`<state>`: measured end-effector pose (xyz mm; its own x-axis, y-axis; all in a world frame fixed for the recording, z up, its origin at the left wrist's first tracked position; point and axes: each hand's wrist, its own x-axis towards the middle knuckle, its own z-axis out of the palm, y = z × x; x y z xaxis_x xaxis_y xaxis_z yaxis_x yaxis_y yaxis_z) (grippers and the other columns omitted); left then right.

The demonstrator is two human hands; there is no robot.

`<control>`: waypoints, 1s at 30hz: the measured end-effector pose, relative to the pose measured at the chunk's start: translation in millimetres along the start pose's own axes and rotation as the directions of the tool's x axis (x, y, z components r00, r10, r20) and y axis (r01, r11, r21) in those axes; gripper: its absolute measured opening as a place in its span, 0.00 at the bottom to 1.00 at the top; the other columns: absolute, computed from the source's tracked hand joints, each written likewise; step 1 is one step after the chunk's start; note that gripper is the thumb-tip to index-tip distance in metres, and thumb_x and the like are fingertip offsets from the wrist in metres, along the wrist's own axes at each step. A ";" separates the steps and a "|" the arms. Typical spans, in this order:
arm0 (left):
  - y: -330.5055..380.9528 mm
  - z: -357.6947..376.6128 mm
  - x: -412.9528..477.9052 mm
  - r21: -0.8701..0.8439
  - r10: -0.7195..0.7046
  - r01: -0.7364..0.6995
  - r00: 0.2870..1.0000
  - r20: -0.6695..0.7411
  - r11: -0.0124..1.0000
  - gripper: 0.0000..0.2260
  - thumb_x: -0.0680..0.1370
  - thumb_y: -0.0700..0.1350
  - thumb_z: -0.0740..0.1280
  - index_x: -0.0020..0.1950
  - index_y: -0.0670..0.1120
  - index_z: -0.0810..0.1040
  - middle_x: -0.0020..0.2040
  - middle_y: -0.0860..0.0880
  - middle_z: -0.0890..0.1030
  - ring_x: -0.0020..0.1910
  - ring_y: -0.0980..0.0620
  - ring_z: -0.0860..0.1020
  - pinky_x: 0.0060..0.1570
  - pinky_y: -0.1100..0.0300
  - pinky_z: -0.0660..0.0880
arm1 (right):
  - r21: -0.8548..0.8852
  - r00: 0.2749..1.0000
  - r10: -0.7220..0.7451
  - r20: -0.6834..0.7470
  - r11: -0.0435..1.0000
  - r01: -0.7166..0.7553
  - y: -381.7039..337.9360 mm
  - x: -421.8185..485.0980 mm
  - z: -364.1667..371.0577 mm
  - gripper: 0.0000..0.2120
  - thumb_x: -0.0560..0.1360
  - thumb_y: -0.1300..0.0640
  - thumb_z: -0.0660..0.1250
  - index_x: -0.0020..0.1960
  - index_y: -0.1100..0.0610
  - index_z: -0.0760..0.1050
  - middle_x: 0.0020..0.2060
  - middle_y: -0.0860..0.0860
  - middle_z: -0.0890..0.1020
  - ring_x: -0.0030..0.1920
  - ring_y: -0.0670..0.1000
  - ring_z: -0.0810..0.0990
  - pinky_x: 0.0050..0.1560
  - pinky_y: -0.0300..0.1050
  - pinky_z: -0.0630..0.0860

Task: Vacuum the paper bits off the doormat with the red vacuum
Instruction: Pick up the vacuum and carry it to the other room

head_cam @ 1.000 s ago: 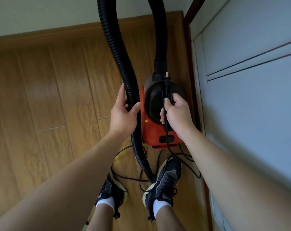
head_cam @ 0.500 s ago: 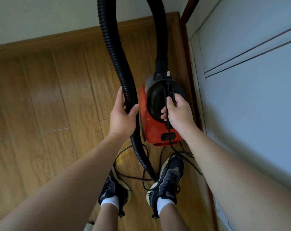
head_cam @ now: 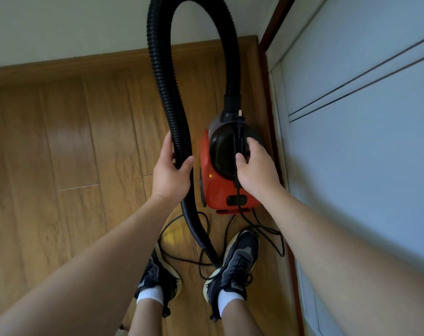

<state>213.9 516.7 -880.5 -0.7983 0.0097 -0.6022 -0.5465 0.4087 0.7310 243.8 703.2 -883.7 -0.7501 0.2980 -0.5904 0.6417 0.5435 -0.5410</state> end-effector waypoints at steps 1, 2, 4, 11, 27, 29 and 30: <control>0.6 -0.4 -2.6 0.000 0.005 -0.005 1.000 -0.005 1.000 0.31 0.83 0.43 0.66 0.75 0.71 0.58 0.64 0.61 0.78 0.65 0.57 0.77 0.67 0.45 0.75 | -0.054 1.000 -0.027 -0.004 0.998 0.027 -1.7 -0.4 -1.6 0.27 0.84 0.53 0.59 0.80 0.54 0.57 0.77 0.51 0.65 0.74 0.54 0.68 0.67 0.44 0.67; 1.6 -0.5 -5.5 0.003 0.007 -0.007 1.000 -0.010 1.000 0.31 0.83 0.43 0.66 0.75 0.71 0.58 0.64 0.61 0.78 0.64 0.58 0.77 0.66 0.46 0.76 | -0.102 0.999 -0.053 -0.007 0.993 0.052 -2.9 -1.0 -2.6 0.27 0.84 0.53 0.60 0.80 0.54 0.56 0.77 0.51 0.64 0.75 0.54 0.67 0.67 0.45 0.68; 4.3 -0.5 -11.1 0.009 0.006 -0.006 1.000 -0.016 1.000 0.31 0.83 0.43 0.66 0.75 0.71 0.58 0.64 0.61 0.78 0.64 0.58 0.77 0.67 0.46 0.76 | -0.193 0.994 -0.111 -0.017 0.976 0.106 -5.0 -4.1 -4.9 0.29 0.83 0.55 0.61 0.81 0.56 0.56 0.79 0.52 0.61 0.77 0.54 0.63 0.71 0.46 0.66; 11.0 -9.6 -24.9 0.017 -0.008 0.007 1.000 0.005 1.000 0.32 0.82 0.42 0.66 0.77 0.68 0.58 0.67 0.59 0.76 0.64 0.58 0.74 0.66 0.47 0.75 | -0.479 0.955 -0.295 0.033 0.834 0.274 -16.4 -22.9 -12.6 0.26 0.83 0.54 0.58 0.80 0.55 0.60 0.79 0.55 0.61 0.80 0.56 0.56 0.78 0.54 0.58; 1.6 -44.8 -40.0 0.136 0.046 -0.055 0.996 0.072 0.989 0.32 0.82 0.42 0.66 0.79 0.64 0.55 0.73 0.56 0.72 0.70 0.50 0.73 0.67 0.42 0.75 | -0.577 0.931 -0.361 0.051 0.750 0.322 -45.8 -52.0 9.1 0.25 0.83 0.50 0.54 0.79 0.57 0.62 0.77 0.54 0.67 0.78 0.56 0.60 0.78 0.55 0.55; -0.2 -49.4 -41.2 0.148 0.069 -0.080 0.995 0.078 0.986 0.32 0.82 0.41 0.66 0.79 0.62 0.56 0.73 0.56 0.71 0.72 0.51 0.72 0.69 0.43 0.73 | -0.578 0.933 -0.357 0.046 0.752 0.316 -48.4 -56.8 13.6 0.25 0.83 0.50 0.54 0.79 0.57 0.62 0.76 0.55 0.67 0.78 0.57 0.60 0.78 0.55 0.55; -1.2 -51.9 -41.5 0.155 0.079 -0.091 0.993 0.082 0.984 0.32 0.82 0.40 0.66 0.79 0.61 0.56 0.73 0.56 0.71 0.72 0.51 0.72 0.69 0.43 0.73 | -0.578 0.935 -0.353 0.043 0.754 0.312 -49.6 -59.1 15.5 0.25 0.84 0.50 0.54 0.79 0.57 0.62 0.77 0.55 0.67 0.78 0.57 0.60 0.78 0.55 0.55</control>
<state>234.5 468.4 -839.8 -0.8157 0.1168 -0.5666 -0.4253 0.5428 0.7242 258.7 646.5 -831.2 -0.9208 0.0528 -0.3864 0.1582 0.9562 -0.2462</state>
